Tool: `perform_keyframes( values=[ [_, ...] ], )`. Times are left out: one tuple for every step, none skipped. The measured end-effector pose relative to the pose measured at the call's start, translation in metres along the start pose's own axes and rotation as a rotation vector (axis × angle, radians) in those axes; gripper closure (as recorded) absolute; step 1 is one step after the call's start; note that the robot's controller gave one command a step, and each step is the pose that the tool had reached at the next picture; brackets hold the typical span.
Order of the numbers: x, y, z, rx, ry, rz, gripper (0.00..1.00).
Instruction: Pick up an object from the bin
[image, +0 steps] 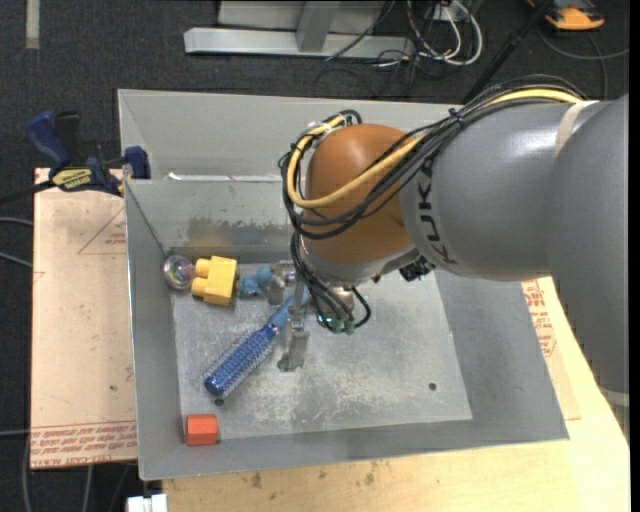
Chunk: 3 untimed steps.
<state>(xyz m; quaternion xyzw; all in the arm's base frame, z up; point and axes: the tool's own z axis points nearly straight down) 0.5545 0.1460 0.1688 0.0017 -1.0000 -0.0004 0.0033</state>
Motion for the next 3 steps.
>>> perform_keyframes(
  values=[
    [-0.024,0.039,0.1,0.0,-0.005,-0.389,0.0],
    [-0.025,0.038,0.1,0.0,-0.006,-0.388,1.0],
    [0.026,0.059,-0.052,-0.001,-0.014,-0.413,1.0]
  ],
)
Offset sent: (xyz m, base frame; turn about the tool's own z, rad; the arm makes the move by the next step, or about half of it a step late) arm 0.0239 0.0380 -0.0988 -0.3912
